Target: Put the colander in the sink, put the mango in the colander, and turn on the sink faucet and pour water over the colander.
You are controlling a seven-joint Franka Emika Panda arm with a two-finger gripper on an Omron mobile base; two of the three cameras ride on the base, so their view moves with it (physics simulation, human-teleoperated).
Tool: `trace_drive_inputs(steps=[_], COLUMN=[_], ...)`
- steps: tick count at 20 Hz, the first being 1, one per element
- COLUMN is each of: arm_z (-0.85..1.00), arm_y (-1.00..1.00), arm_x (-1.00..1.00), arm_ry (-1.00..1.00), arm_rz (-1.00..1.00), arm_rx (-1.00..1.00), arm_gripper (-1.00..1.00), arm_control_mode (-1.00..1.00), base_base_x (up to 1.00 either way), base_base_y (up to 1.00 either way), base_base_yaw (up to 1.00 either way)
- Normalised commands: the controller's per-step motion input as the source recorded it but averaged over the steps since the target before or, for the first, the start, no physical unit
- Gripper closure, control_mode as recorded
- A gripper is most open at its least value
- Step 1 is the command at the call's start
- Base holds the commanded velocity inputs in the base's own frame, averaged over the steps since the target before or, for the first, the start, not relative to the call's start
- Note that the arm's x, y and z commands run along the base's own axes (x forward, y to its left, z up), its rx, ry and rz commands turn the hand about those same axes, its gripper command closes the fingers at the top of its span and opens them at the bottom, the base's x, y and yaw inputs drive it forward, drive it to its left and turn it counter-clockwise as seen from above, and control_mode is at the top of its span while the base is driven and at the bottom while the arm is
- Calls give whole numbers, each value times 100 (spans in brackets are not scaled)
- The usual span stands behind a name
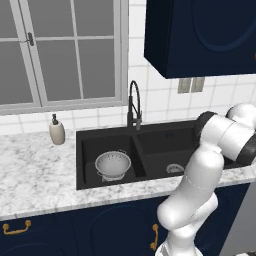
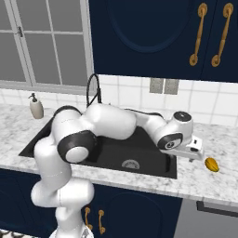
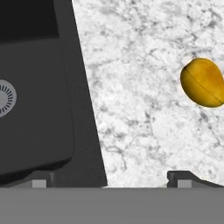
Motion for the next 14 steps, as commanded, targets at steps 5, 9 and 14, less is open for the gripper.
trace_drive_inputs(steps=[5, 9, 14], arm_z=[-3, 4, 0], arm_y=[-31, -2, -16], arm_x=[4, 0, 14], arm_ry=[0, 0, 0], arm_rz=[5, 3, 2], arm_rx=[0, 0, 0], arm_gripper=[-100, -100, -100], arm_control_mode=[-100, -100, -100], base_base_x=[0, 0, 0], base_base_y=[0, 0, 0], base_base_yaw=[0, 0, 0])
